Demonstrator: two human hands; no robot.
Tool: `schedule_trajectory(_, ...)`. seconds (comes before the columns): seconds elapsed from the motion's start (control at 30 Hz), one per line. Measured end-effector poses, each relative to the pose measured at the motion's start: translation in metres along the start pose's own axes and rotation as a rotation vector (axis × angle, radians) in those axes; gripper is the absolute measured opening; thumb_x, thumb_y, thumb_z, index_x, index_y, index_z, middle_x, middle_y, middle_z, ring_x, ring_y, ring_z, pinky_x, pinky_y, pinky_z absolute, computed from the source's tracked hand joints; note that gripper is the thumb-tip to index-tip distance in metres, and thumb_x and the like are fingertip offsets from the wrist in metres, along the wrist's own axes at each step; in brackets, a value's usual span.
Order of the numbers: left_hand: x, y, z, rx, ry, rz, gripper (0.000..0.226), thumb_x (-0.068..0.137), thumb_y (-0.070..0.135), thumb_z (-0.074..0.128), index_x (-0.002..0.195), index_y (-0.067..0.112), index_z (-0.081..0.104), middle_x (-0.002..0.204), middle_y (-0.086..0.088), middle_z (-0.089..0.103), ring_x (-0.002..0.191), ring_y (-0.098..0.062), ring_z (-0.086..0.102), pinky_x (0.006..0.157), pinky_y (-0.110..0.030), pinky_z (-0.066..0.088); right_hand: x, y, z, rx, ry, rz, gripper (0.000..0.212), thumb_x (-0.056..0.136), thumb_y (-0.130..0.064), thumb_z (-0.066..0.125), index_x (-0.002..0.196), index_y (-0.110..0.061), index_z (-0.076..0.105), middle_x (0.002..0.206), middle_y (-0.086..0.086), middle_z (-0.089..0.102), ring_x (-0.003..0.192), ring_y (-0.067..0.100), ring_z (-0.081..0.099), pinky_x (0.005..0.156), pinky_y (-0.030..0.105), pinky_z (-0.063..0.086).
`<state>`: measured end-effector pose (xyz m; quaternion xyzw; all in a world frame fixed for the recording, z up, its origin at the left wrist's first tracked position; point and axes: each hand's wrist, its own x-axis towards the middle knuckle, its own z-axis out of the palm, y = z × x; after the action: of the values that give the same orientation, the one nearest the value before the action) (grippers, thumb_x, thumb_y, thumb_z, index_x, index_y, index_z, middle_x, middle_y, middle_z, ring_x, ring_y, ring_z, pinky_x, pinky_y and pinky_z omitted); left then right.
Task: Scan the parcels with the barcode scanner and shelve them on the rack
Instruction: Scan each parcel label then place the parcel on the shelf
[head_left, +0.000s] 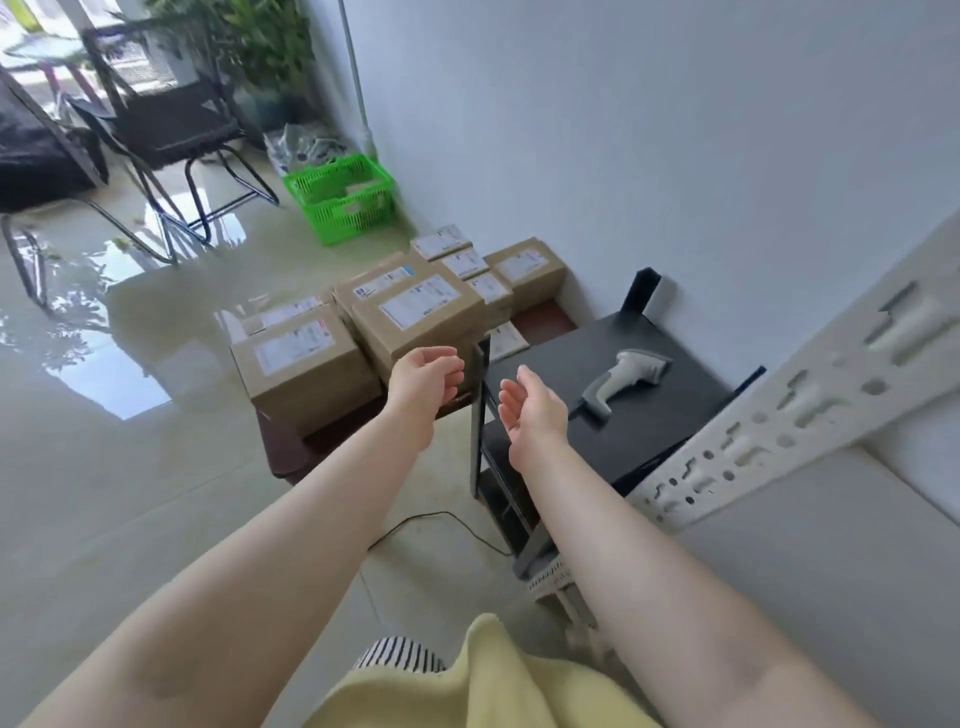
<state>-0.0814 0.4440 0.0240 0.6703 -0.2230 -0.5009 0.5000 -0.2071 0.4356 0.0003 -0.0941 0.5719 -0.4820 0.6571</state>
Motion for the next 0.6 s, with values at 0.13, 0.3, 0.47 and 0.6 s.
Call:
schedule_trajectory(0.13,0.049,0.029,0.009,0.05,-0.033,0.01,0.01,0.095,0.009,0.065,0.097,0.018,0.066,0.101,-0.005,0.07,0.087,-0.011,0.066,0.075,-0.021,0.055,0.026,-0.016,0.039,0.033,0.036,-0.007,0.012,0.096,-0.027,0.066,0.099,-0.016,0.062,0.099,0.004,0.071,0.091,0.014,0.067,0.081,0.025,0.054)
schedule_trajectory(0.3,0.122,0.056,0.023,0.147,-0.143,0.021,0.01,0.096,0.01,0.064,0.105,0.016,0.065,0.098,-0.004,0.069,0.09,-0.012,0.065,0.084,-0.026,0.056,0.074,-0.035,0.084,0.139,0.124,-0.012,0.012,0.095,-0.026,0.067,0.098,-0.015,0.062,0.096,0.004,0.069,0.084,0.013,0.065,0.075,0.022,0.053)
schedule_trajectory(0.47,0.19,0.088,0.027,0.22,-0.237,0.052,0.015,0.096,0.008,0.063,0.111,0.01,0.065,0.095,-0.005,0.067,0.087,-0.016,0.064,0.079,-0.027,0.055,0.118,-0.057,0.115,0.208,0.221,-0.037,0.027,0.094,-0.028,0.068,0.115,-0.011,0.062,0.1,0.005,0.069,0.085,0.013,0.065,0.077,0.022,0.054)
schedule_trajectory(0.6,0.25,0.12,0.036,0.313,-0.313,0.097,0.013,0.094,0.009,0.065,0.107,0.013,0.064,0.094,-0.005,0.067,0.085,-0.015,0.064,0.082,-0.03,0.056,0.154,-0.079,0.142,0.212,0.276,-0.034,0.029,0.093,-0.031,0.07,0.113,-0.012,0.064,0.093,0.002,0.068,0.079,0.011,0.063,0.075,0.022,0.053)
